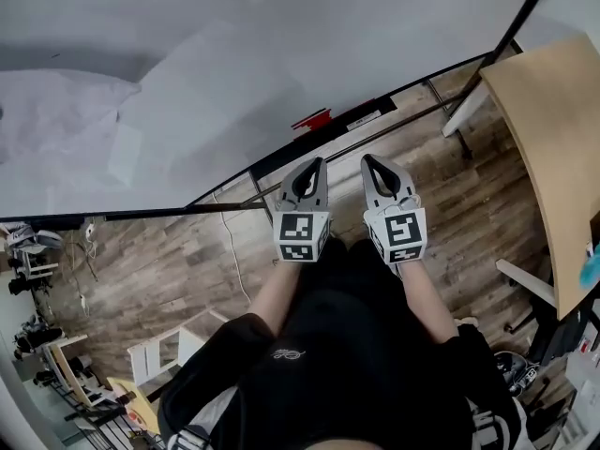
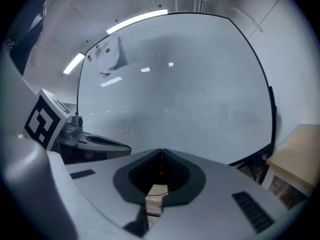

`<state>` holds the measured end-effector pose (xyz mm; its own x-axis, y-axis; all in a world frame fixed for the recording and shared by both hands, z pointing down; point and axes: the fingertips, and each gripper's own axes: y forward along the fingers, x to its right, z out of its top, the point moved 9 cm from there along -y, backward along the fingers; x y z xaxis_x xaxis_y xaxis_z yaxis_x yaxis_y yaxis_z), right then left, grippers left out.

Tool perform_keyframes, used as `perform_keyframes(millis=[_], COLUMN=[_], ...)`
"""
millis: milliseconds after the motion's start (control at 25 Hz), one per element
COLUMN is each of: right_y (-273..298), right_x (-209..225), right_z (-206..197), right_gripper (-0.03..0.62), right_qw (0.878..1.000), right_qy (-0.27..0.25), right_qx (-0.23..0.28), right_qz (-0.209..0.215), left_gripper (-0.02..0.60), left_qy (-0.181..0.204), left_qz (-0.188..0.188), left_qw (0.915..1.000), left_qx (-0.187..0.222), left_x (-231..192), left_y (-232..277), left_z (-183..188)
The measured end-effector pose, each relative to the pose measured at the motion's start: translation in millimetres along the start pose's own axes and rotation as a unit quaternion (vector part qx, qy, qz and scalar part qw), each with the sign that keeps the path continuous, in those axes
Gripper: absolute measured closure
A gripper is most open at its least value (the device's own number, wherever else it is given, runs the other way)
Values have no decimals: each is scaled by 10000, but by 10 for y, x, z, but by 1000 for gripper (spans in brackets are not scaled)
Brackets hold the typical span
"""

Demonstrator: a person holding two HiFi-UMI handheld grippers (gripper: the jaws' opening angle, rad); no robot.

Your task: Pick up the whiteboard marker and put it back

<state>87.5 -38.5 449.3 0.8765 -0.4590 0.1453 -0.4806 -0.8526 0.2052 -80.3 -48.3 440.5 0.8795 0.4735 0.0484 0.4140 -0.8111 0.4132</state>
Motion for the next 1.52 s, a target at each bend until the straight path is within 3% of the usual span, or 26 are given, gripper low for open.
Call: perform_keyframes(millis=[360,640,840,1120,1520], right_y=[184,28,-164,-353,-349], right_x=[-706,-1442,-1851,-1926,-1599], right_z=[16,143,147,199,539], right_gripper=[592,592,592,592,592], right_qw=[9989,9958,9948,9936,9875], right_qy=[-301,-572,-574,-746,-1074], right_qx=[36,242,290,315,657], right_qz=[351,671,795,790,947], left_gripper=[575,575,575,575,575], left_qy=[-123,-674,-674,-696,-589], left_qz=[502,987,1024,1033,1325], left_qw=[9982,9892,9869,9845,9771], left_qx=[291,854,1049,1234,1558], left_x=[-282,-580,-638,-547,-415], left_y=[-681,-1446,-1910,-2074,-1890], left_z=[-199,-311,-391,-384,-58])
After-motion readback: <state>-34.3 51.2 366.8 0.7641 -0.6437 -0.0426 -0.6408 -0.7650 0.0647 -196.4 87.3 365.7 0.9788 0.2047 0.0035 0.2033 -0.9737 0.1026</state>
